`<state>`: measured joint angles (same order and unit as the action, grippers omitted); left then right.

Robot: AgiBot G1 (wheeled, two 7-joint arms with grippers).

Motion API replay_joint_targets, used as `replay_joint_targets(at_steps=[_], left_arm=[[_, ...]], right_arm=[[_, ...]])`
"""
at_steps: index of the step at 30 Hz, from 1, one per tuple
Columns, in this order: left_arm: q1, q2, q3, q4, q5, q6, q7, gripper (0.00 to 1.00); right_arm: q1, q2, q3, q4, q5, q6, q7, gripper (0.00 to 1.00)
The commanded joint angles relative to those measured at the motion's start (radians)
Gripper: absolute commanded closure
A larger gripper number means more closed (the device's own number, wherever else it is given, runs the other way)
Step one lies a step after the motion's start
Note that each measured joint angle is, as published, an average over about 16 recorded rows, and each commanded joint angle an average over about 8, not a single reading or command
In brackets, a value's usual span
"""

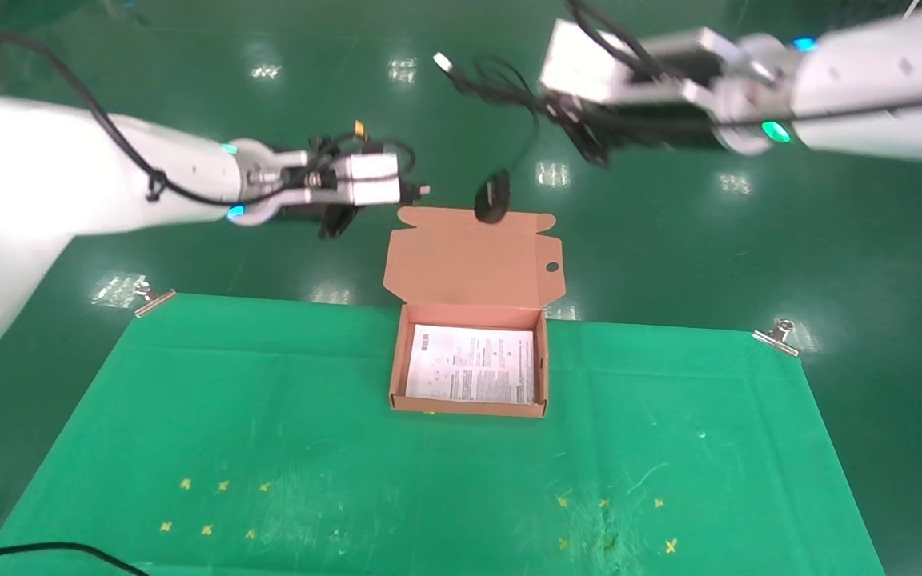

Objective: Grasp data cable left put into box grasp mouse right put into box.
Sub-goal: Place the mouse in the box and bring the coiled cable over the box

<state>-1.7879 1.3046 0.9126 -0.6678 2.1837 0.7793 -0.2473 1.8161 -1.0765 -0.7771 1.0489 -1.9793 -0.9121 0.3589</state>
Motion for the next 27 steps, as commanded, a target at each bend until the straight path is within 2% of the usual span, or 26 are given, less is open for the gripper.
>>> replay_joint_targets(at_steps=[1,8,15,21,27], left_arm=[[-0.015,0.010,-0.004,0.016,0.006,-0.015,-0.008,1.00],[-0.033,0.016,0.000,0.023,0.021,-0.032,-0.014,1.00],[-0.017,-0.003,0.011,0.029,0.033,-0.004,-0.031,1.00],[-0.010,-0.014,0.030,0.038,0.093,0.024,-0.101,1.00],[0.000,-0.026,0.059,0.020,0.182,0.082,-0.200,1.00]], right_arm=[[0.025,-0.037,0.004,-0.042,0.009,0.021,-0.025,1.00],[0.045,-0.078,0.007,-0.085,0.022,0.044,-0.068,1.00],[-0.009,-0.077,-0.014,-0.047,0.013,0.037,-0.066,1.00],[-0.061,-0.107,-0.043,-0.046,-0.015,0.039,-0.047,1.00],[-0.093,-0.167,-0.069,-0.112,-0.041,0.060,-0.043,1.00]])
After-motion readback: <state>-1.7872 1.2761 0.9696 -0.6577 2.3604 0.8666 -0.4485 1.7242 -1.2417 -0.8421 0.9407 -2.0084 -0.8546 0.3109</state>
